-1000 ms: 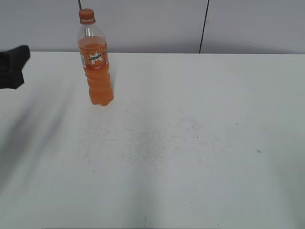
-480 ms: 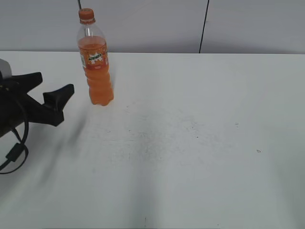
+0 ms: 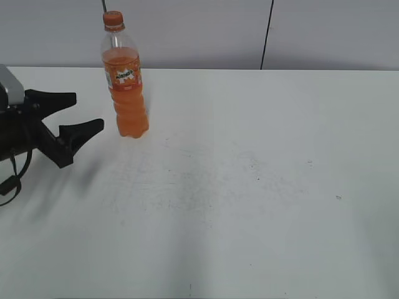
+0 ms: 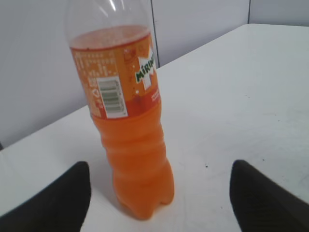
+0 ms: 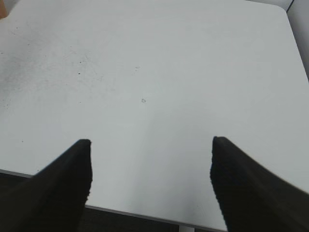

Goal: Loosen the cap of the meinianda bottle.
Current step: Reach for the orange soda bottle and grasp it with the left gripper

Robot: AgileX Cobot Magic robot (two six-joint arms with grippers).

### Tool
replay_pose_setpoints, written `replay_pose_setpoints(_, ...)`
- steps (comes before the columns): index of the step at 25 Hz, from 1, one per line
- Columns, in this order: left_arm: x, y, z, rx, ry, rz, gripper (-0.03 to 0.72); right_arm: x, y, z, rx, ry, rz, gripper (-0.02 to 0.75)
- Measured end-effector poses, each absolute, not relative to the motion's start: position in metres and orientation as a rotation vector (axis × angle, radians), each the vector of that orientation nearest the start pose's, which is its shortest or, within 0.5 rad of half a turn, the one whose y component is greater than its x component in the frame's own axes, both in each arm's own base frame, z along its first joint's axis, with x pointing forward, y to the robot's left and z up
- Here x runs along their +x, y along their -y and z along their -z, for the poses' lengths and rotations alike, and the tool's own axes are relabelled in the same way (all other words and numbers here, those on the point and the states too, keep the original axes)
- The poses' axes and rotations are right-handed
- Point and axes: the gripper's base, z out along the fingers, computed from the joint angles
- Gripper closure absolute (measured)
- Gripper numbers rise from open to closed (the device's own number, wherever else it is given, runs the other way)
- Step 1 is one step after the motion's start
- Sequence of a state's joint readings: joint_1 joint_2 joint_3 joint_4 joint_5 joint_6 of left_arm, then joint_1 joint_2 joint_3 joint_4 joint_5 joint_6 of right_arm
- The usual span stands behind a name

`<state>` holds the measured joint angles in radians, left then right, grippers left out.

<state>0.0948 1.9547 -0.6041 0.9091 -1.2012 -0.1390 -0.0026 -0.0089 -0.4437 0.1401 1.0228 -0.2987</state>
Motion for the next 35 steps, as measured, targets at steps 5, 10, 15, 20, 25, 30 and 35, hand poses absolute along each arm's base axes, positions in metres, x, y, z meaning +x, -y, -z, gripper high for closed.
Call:
replay_pose_setpoints(5, 0.343, 0.035, -0.124, 0.966, -1.467, 0.486, 0.148, 0.001, -0.011, -0.265, -0.301, -2.024, 0.020, 0.164)
replay_pose_setpoints(10, 0.373, 0.030, -0.120, 1.045, -1.457, 0.578, 0.148, 0.001, -0.011, -0.265, -0.301, -2.024, 0.020, 0.164)
replay_pose_setpoints(15, 0.394, 0.021, -0.120, 0.981, -1.491, 0.624, 0.145, 0.001, -0.011, -0.265, -0.301, -2.024, 0.020, 0.164)
replay_pose_setpoints(20, 0.411, 0.019, -0.113, 0.961, -1.545, 0.720, 0.092, 0.001, -0.011, -0.265, -0.301, -2.024, 0.020, 0.164)
replay_pose_setpoints(25, 0.426, 0.022, -0.105, 0.987, -1.578, 0.786, 0.081, 0.001, -0.011, -0.265, -0.301, -2.024, 0.020, 0.164)
replay_pose_setpoints(30, 0.441, 0.033, -0.099, 1.047, -1.587, 0.835, 0.085, 0.001, -0.011, -0.265, -0.301, -2.024, 0.020, 0.164)
replay_pose_setpoints(35, 0.453, 0.053, -0.098, 1.083, -1.577, 0.877, 0.095, 0.001, -0.011, -0.265, -0.301, -2.024, 0.020, 0.164)
